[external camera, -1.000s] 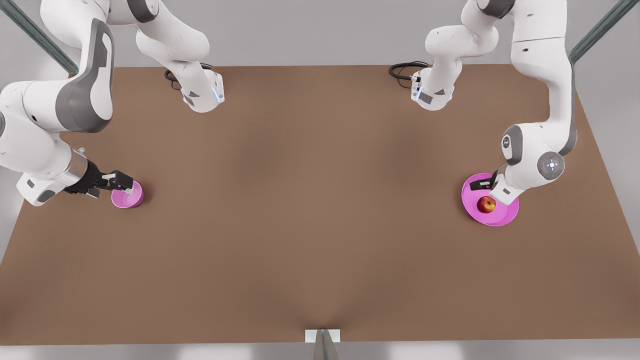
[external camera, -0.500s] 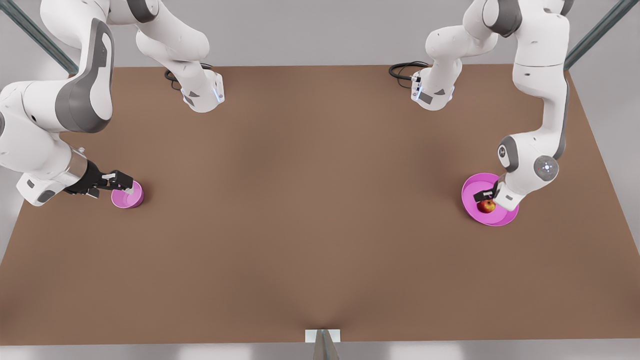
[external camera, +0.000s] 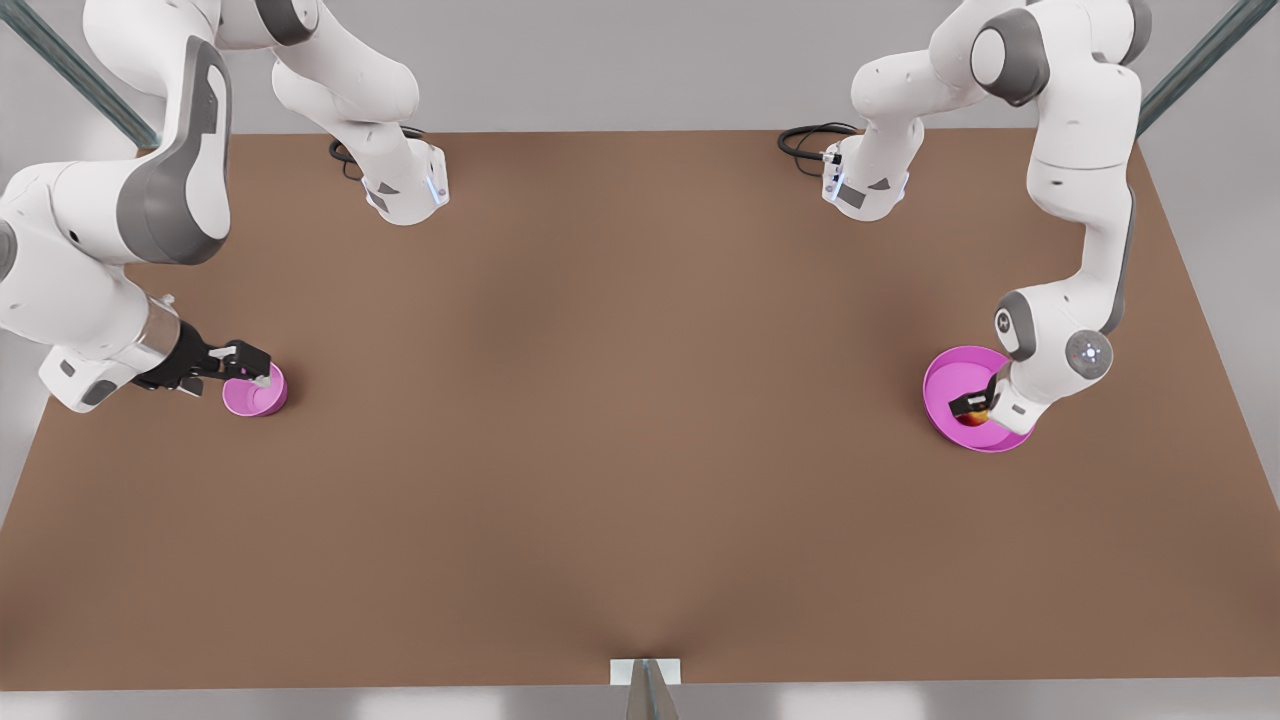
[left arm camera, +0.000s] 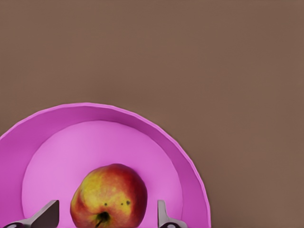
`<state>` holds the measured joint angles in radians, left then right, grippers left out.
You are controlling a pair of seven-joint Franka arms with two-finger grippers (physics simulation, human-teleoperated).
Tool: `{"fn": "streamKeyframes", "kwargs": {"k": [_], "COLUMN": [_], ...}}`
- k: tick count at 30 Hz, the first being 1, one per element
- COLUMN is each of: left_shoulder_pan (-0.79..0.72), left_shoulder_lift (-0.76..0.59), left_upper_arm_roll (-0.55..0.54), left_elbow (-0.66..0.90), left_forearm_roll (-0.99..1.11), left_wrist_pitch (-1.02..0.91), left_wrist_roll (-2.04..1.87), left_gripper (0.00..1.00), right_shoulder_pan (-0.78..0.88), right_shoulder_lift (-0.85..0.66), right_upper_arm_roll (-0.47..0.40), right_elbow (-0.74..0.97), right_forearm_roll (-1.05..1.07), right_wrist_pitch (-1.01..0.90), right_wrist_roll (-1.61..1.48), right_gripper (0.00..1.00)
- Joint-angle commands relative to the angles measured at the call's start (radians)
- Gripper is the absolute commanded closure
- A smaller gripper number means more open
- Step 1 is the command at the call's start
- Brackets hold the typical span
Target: Use the left arm to pick up the apple from the plate, transfer it to the gripper of the right arm, and then use the right arm to place it into the bowl
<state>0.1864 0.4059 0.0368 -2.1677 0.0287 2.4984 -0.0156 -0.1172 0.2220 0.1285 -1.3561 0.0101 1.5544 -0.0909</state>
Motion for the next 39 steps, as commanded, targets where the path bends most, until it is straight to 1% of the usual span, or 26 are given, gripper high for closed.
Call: {"fn": "streamKeyframes", "kwargs": {"k": [1,9,10,17,18,20,21,39], "left_shoulder_pan": [-0.001,-0.002,-0.002,-0.002,-0.002,-0.002,-0.002,-0.001], "left_shoulder_lift": [0.002,0.008,0.01,0.022,0.022,0.022,0.022,0.045], "left_upper_arm_roll": [0.0,-0.001,-0.001,-0.001,0.0,-0.001,-0.001,-0.001], "left_elbow": [0.002,0.002,0.0,-0.011,-0.011,-0.011,-0.011,0.02], "left_forearm_roll": [0.002,0.0,0.0,0.002,0.002,0.002,0.002,0.0], "left_wrist_pitch": [0.007,0.005,0.005,-0.003,-0.003,-0.003,-0.003,-0.003], "left_wrist_roll": [-0.004,-0.006,-0.006,-0.001,-0.001,-0.003,-0.003,-0.017], "left_gripper": [0.0,0.0,0.0,0.0,0.02,0.15,0.15,0.15], "right_shoulder_pan": [-0.004,0.024,0.024,0.024,0.024,0.024,0.024,0.021], "right_shoulder_lift": [-0.001,-0.001,-0.001,-0.004,-0.004,-0.004,-0.006,-0.004], "right_upper_arm_roll": [-0.001,0.014,0.028,0.03,0.03,0.03,0.03,0.031], "right_elbow": [0.0,0.003,0.009,0.011,0.011,0.011,0.011,0.011], "right_forearm_roll": [0.001,-0.032,-0.033,-0.033,-0.033,-0.033,-0.032,-0.027], "right_wrist_pitch": [0.0,0.015,0.015,0.012,0.012,0.009,0.009,0.007], "right_wrist_roll": [-0.006,0.029,0.029,0.029,0.029,0.028,0.029,0.016], "right_gripper": [0.0,0.0,0.0,0.0,0.0,0.0,0.0,0.0]}}
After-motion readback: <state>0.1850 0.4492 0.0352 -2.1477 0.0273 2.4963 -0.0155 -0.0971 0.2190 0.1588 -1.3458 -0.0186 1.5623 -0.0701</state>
